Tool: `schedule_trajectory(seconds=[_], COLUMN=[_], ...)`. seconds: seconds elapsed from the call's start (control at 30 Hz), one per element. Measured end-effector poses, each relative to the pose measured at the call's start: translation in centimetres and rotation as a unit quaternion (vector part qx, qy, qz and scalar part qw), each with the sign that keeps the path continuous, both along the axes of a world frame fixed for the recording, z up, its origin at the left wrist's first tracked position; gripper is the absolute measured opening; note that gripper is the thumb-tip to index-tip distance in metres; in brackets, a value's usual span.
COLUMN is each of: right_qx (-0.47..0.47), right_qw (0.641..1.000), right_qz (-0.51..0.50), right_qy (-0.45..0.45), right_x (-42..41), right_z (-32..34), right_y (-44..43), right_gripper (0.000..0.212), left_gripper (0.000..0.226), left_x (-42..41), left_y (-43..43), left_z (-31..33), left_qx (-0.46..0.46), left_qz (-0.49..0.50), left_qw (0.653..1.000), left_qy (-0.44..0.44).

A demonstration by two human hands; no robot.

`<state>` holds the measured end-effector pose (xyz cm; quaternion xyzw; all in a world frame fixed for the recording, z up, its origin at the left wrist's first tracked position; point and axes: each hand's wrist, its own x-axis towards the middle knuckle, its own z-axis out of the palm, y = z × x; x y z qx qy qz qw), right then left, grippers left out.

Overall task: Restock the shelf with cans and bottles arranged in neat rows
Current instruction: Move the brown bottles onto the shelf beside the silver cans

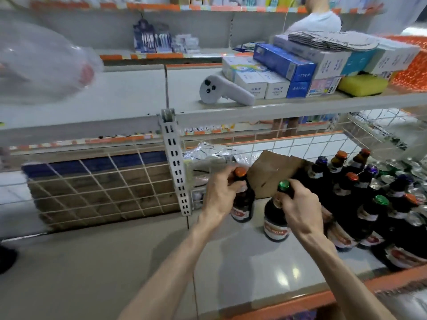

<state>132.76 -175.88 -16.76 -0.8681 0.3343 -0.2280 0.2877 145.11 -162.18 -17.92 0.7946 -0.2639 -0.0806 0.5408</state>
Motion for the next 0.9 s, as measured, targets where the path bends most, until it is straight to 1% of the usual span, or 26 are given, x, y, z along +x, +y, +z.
schedule_trajectory(seconds=[0.1,0.23,0.33,0.4,0.5,0.63,0.7,0.8,0.9], right_qx=[-0.014,-0.046,-0.024,-0.008,0.027,0.059,0.077,0.088,0.084], right_qw=[0.999,0.992,0.981,0.973,0.957,0.943,0.935,0.926,0.924], right_qz=[0.047,0.117,0.19,0.23,0.288,0.327,0.345,0.365,0.37], right_qy=[-0.004,0.021,0.011,0.003,-0.014,-0.022,-0.028,-0.037,-0.039], right_x=[1.6,4.7,6.9,7.9,9.3,10.9,11.5,12.4,13.5], right_z=[1.0,1.3,1.0,0.8,0.5,0.2,0.2,0.0,-0.4], right_y=[5.9,14.7,21.8,26.3,32.1,38.1,40.4,42.8,44.1], right_gripper=[0.032,0.015,0.01,0.01,0.014,0.014,0.014,0.015,0.016], left_gripper=[0.033,0.031,0.033,0.027,0.024,0.023,0.027,0.034,0.035], left_x=[0.6,0.8,0.8,0.7,0.4,0.0,0.1,0.3,0.7], left_y=[8.0,19.2,27.2,32.1,38.7,45.7,48.6,51.8,53.8], left_z=[1.0,2.4,2.5,2.3,2.1,1.9,1.5,1.0,0.5], left_qx=[0.021,0.047,0.079,0.103,0.105,0.095,0.094,0.097,0.095], left_qz=[0.051,0.141,0.208,0.243,0.302,0.371,0.396,0.416,0.424], left_qw=[0.998,0.989,0.975,0.964,0.947,0.924,0.914,0.904,0.9], left_qy=[-0.023,-0.021,-0.024,-0.027,-0.027,-0.014,-0.008,0.006,0.015])
